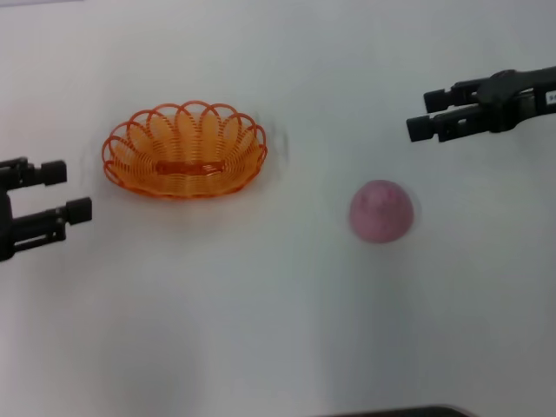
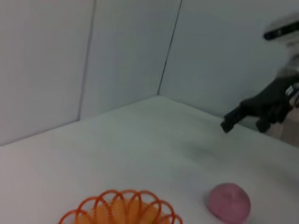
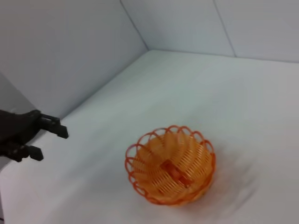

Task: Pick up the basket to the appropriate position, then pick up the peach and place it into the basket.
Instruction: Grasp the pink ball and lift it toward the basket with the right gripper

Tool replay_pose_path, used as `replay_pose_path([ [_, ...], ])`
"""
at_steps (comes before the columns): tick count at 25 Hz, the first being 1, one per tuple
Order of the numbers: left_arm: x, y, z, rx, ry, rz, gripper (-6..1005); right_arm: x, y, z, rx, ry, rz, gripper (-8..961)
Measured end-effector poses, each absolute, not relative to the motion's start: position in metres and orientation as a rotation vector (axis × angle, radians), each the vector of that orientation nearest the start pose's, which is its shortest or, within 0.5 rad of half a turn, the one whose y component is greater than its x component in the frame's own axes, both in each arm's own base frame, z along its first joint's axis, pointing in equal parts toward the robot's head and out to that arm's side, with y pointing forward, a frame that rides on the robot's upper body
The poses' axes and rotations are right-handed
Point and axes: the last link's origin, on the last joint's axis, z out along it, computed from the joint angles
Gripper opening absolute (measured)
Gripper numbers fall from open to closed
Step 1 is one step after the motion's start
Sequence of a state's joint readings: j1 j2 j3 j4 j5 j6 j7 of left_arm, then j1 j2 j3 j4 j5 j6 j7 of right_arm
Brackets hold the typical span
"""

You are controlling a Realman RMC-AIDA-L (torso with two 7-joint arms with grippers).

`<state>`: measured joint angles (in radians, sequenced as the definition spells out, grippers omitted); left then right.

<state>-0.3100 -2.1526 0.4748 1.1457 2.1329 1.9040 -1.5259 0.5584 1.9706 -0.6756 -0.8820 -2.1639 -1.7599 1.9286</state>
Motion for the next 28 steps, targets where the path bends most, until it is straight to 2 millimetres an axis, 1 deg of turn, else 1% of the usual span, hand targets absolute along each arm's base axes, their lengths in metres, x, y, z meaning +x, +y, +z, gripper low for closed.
replay_pose_path([
  [1,-0.291,0.256,0.070,-2.662,-0.697,-0.598,646,0.258,0.338,0.073,-2.754,1.100,0.436,926],
  [4,-0.297,0.252,0.065,-2.658,-0.744,-0.593,644,0.253,0.340,0.077,-2.791,1.109,0.267,926],
  [9,-0.302,0.250,0.057,-2.655,-0.791,-0.609,642,0.246,0.346,0.068,-2.840,1.126,-0.077,925],
  [11,-0.302,0.251,0.055,-2.656,-0.802,-0.617,641,0.242,0.349,0.061,-2.851,1.108,-0.158,925],
  [17,-0.302,0.253,0.049,-2.657,-0.820,-0.629,641,0.230,0.355,0.033,-2.870,1.041,-0.306,925],
  [22,-0.301,0.255,0.047,-2.661,-0.825,-0.641,641,0.220,0.357,0.009,-2.893,0.970,-0.358,924],
  [26,-0.300,0.255,0.045,-2.659,-0.830,-0.656,641,0.219,0.359,-0.006,-2.902,0.938,-0.399,924],
  [28,-0.300,0.255,0.044,-2.659,-0.836,-0.667,641,0.219,0.361,-0.014,-2.905,0.929,-0.420,889],
])
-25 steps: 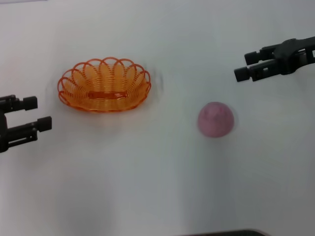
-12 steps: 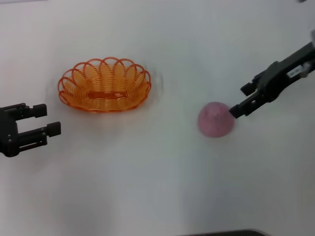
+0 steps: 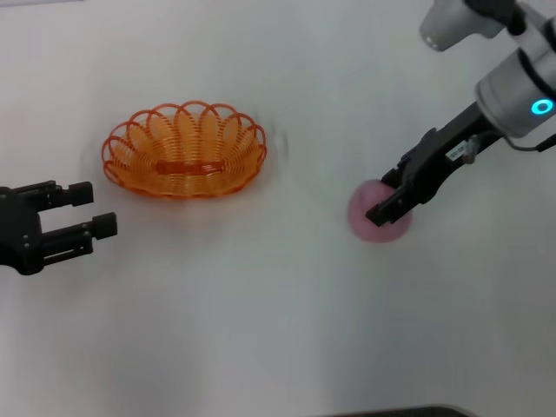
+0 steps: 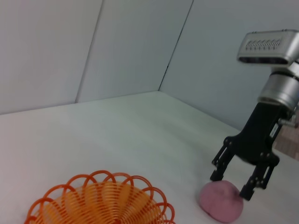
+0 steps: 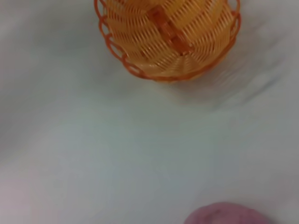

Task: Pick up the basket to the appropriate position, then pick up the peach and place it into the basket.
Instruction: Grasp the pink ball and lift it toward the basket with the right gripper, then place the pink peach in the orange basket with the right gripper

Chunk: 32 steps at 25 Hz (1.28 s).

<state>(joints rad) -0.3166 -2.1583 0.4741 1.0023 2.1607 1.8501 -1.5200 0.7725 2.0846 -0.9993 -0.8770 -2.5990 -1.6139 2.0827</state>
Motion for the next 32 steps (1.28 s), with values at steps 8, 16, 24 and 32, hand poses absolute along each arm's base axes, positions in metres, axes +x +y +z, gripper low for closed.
replay_pose_path([
  [8,-0.300,0.256,0.042,-2.661,-0.841,-0.673,641,0.217,0.363,-0.017,-2.905,0.911,-0.430,751],
  [16,-0.299,0.255,0.042,-2.670,-0.847,-0.673,641,0.215,0.365,-0.013,-2.898,0.900,-0.416,294],
  [24,-0.300,0.254,0.040,-2.671,-0.858,-0.678,641,0.179,0.377,0.020,-2.882,0.788,-0.023,156],
  [32,-0.299,0.255,0.038,-2.674,-0.865,-0.687,641,0.144,0.395,-0.013,-2.866,0.689,0.546,159],
])
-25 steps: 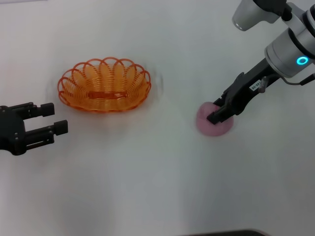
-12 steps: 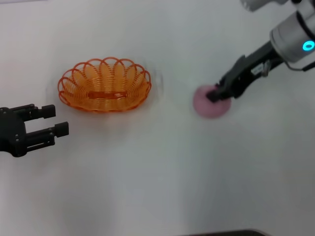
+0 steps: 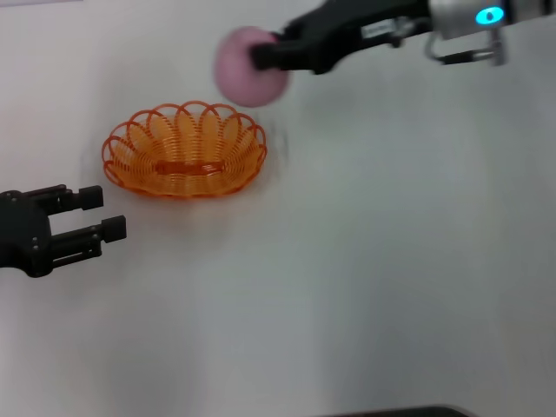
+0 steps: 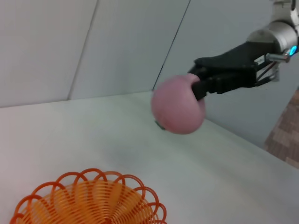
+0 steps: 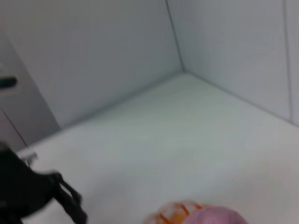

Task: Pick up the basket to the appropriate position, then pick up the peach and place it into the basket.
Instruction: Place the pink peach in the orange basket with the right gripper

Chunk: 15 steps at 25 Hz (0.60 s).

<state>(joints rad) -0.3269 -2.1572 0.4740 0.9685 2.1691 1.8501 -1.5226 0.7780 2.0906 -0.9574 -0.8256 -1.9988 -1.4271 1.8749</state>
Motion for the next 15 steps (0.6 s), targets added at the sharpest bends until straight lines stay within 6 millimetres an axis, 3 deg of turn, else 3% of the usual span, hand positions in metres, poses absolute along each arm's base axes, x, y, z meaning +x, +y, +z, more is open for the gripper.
replay_pose_path([
  [1,-0.299,0.255,0.038,-2.674,-0.864,-0.687,641,0.144,0.395,-0.013,-2.866,0.689,0.546,159],
  [8,-0.298,0.257,0.038,-2.679,-0.857,-0.690,641,0.145,0.405,-0.066,-2.792,0.687,0.686,184],
  [15,-0.296,0.259,0.033,-2.691,-0.863,-0.700,641,0.141,0.401,-0.083,-2.809,0.666,0.658,267],
])
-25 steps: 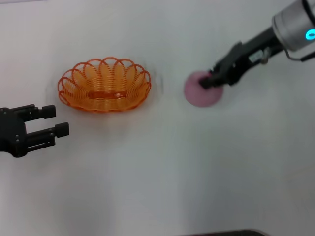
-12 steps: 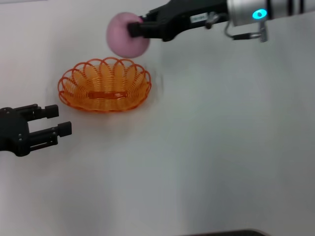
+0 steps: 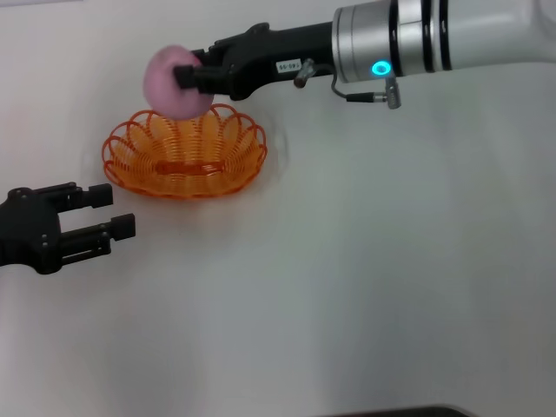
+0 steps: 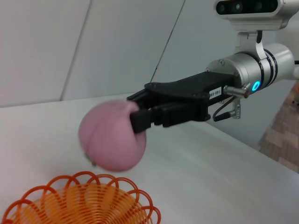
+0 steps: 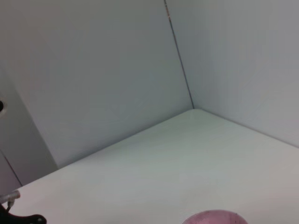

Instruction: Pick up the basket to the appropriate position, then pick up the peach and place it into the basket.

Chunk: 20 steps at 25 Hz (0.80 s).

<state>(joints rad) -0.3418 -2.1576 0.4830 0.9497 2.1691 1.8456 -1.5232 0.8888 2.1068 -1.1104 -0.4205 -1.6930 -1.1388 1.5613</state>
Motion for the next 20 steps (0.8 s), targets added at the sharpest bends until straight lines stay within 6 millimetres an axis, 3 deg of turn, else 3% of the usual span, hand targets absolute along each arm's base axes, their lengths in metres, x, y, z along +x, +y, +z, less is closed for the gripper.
replay_pose_path([
  [5,-0.294,0.261,0.030,-2.700,-0.868,-0.709,641,0.140,0.400,-0.089,-2.815,0.671,0.640,327],
  [10,-0.294,0.261,0.029,-2.702,-0.868,-0.710,641,0.140,0.400,-0.088,-2.796,0.692,0.670,577],
  [20,-0.294,0.260,0.029,-2.701,-0.872,-0.712,641,0.145,0.389,-0.069,-2.807,0.677,0.794,792],
])
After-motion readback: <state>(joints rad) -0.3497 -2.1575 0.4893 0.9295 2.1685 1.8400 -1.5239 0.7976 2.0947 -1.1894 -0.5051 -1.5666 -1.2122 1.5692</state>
